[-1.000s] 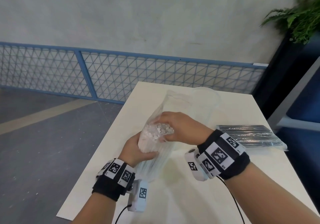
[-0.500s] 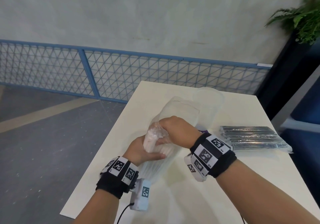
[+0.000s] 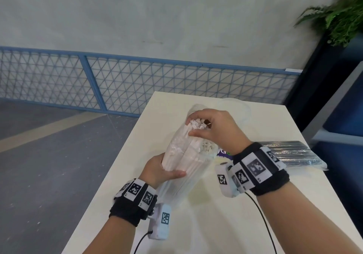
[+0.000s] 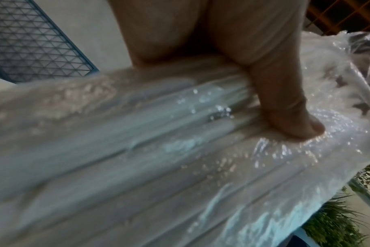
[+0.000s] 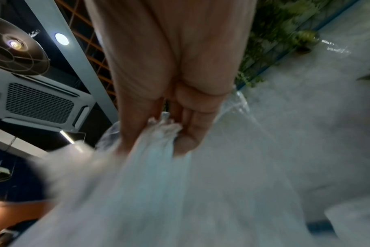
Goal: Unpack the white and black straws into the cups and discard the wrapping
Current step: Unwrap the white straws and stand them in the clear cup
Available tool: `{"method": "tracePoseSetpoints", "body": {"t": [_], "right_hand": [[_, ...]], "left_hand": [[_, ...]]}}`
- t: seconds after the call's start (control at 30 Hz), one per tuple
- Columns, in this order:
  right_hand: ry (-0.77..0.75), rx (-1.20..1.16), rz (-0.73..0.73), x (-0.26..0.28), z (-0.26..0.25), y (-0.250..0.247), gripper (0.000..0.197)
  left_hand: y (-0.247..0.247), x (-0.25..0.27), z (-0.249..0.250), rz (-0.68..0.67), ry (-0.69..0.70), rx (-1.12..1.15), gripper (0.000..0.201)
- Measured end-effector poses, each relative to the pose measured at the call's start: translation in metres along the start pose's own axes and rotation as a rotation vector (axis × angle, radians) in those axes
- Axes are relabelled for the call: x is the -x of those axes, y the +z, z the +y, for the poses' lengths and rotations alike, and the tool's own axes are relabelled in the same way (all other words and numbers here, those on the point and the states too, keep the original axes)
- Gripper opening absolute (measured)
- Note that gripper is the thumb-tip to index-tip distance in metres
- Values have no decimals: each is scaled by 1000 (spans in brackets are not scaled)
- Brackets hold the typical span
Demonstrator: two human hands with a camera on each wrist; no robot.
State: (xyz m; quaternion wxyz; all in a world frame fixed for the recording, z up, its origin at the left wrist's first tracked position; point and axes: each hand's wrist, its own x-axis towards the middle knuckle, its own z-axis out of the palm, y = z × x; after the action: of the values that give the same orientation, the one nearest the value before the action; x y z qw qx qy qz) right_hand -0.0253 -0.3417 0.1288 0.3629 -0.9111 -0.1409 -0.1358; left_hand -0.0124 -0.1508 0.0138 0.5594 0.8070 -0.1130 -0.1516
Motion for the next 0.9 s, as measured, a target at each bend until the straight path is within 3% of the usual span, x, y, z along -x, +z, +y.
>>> {"method": "tracePoseSetpoints", "body": {"t": [0.13, 0.23, 0.43, 0.63, 0.8, 0.9], "right_hand": [[262, -312, 195, 19, 8, 30, 53], [429, -504, 237, 28, 9, 52, 51], [371, -467, 196, 21, 4, 69, 36], [362, -587, 284, 11, 5, 72, 26], [288, -673, 472, -10, -3, 43, 42], [281, -703, 476, -12, -3, 30, 37]], "left_hand": [[-1, -2, -1, 13, 21, 86, 50], [1, -2, 5, -6, 73, 67, 48], [7, -8, 15, 57, 158, 156, 48], [5, -11, 14, 72, 146, 128, 45], [4, -13, 13, 78, 136, 100, 43], [5, -14, 9, 96, 131, 108, 49]]}}
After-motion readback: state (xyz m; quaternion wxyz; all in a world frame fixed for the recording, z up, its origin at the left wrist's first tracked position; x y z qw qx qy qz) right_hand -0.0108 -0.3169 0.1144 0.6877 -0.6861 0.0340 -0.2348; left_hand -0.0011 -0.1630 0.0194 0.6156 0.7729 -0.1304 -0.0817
